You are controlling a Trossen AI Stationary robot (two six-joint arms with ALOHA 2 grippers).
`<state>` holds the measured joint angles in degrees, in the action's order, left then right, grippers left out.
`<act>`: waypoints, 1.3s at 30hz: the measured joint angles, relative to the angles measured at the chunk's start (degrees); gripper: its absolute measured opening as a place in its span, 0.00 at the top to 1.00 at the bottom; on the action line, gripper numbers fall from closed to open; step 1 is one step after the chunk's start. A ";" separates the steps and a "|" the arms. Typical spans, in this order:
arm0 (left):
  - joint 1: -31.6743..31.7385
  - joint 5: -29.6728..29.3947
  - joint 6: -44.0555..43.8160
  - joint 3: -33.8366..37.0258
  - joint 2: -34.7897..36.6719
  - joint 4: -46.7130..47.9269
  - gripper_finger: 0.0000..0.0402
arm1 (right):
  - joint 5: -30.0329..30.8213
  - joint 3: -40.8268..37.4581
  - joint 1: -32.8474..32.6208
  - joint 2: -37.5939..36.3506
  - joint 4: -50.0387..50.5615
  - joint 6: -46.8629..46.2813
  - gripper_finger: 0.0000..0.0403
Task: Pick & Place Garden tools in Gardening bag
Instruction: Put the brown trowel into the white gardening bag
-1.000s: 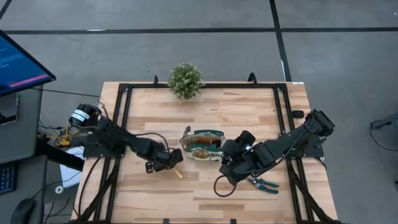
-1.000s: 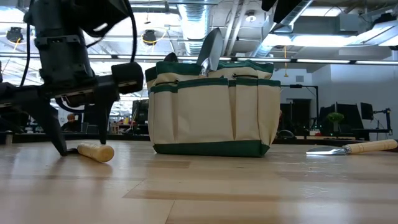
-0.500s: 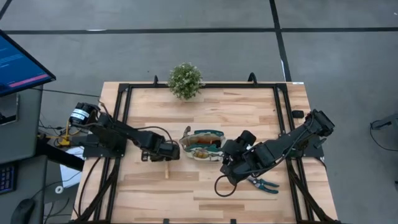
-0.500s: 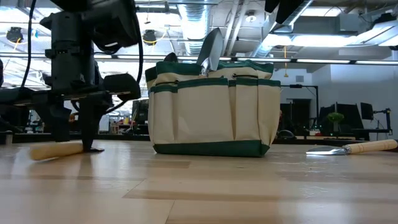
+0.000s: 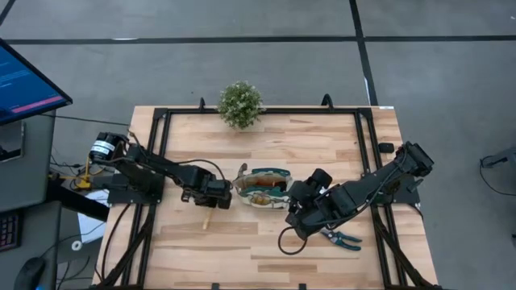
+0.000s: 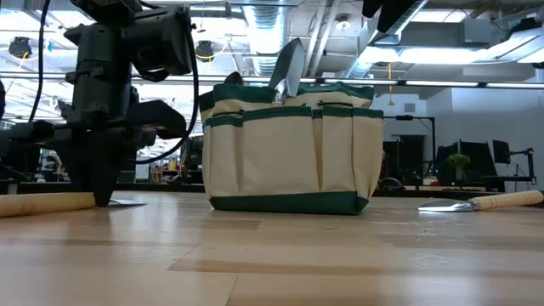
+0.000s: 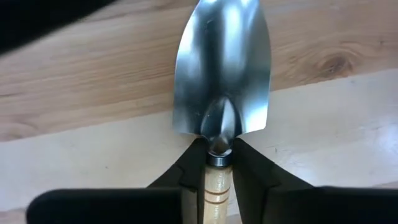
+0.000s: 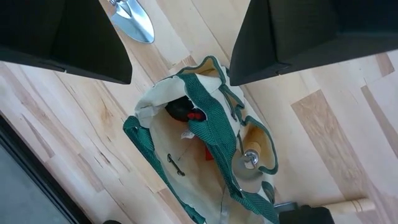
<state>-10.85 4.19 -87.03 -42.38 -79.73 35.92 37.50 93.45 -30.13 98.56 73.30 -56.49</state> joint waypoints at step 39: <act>0.28 -7.03 -0.35 0.06 44.08 -0.27 0.88 | 0.08 0.03 5.93 -9.59 -4.04 7.07 0.34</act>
<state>-10.57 -2.84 -87.39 -42.33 -35.65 35.65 37.57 93.48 -24.20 88.97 69.26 -49.42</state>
